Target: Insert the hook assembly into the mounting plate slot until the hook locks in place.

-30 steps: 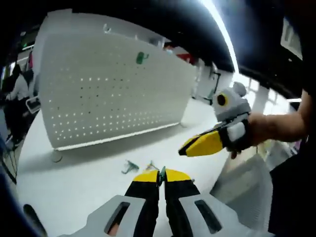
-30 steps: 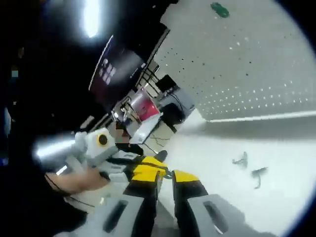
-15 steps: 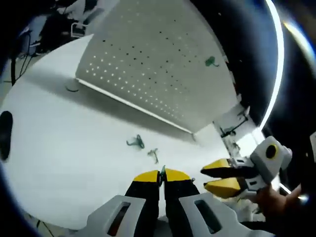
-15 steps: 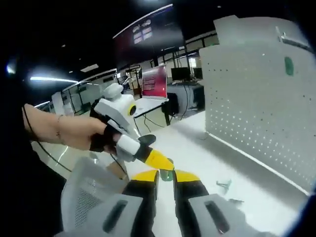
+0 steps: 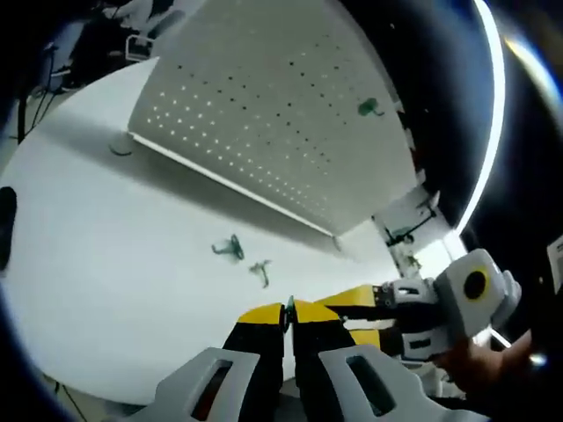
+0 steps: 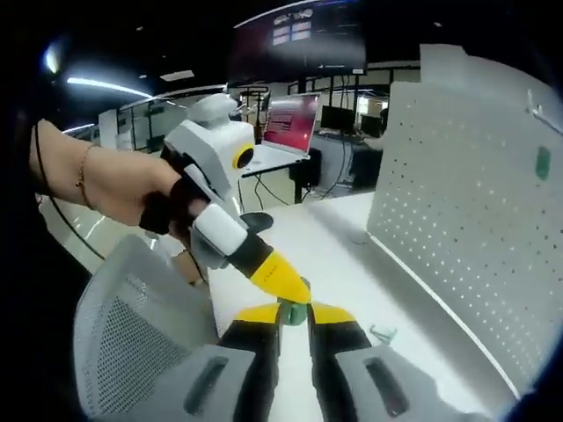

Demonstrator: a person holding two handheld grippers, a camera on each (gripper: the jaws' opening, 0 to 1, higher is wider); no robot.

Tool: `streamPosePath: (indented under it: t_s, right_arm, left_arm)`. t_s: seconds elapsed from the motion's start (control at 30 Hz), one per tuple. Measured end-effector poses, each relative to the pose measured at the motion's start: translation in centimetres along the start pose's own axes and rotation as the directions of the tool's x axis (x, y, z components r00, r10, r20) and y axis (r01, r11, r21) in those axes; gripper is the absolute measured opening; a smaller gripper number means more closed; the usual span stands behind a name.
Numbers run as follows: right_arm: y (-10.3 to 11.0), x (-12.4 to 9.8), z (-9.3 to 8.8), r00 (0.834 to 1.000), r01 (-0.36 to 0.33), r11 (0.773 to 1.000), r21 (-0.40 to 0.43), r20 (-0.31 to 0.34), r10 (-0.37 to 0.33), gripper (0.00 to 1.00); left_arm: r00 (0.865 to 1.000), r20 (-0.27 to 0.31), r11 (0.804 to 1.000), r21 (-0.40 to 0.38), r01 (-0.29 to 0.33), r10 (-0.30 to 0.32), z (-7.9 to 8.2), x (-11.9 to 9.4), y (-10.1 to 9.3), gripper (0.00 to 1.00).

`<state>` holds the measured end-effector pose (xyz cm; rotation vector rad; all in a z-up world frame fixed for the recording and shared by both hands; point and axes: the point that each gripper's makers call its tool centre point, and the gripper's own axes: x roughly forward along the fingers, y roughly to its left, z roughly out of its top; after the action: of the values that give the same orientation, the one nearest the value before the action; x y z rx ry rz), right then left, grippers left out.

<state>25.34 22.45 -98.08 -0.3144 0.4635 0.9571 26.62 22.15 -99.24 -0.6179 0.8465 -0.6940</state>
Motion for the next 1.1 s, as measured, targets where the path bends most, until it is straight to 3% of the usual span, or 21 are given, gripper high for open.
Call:
streamPosePath:
  t_s: [0.43, 0.7, 0.9, 1.03, 1.1]
  right_arm:
    - [0.0, -0.3, -0.3, 0.999, 0.012, 0.999, -0.052, -0.041, -0.014, 0.01]
    - [0.4, -0.8, -0.2, 1.000, 0.002, 0.998, 0.056, -0.024, 0.000, 0.00]
    - [0.3, -1.2, 0.1, 1.000, -0.022, 0.995, 0.101, -0.013, 0.023, 0.00]
    - [0.4, -1.1, -0.3, 0.999, -0.032, 0.993, 0.117, -0.019, 0.035, 0.00]
    - [0.5, -1.1, -0.5, 0.999, -0.032, 0.993, 0.111, -0.024, 0.034, 0.00]
  left_arm:
    - [1.000, -0.007, 1.000, 0.013, 0.007, -0.007, -0.1, 0.2, -0.5, 0.01]
    - [0.999, -0.018, 1.000, 0.004, 0.030, -0.029, -0.5, -0.3, -0.8, 0.02]
    - [0.998, 0.016, 0.996, 0.077, 0.054, -0.055, -0.3, -0.5, -1.3, 0.03]
    - [0.998, 0.009, 0.972, 0.229, 0.056, -0.060, -0.4, -0.4, -1.4, 0.04]
    - [0.998, 0.009, 0.964, 0.259, 0.055, -0.060, -0.5, -0.3, -1.3, 0.04]
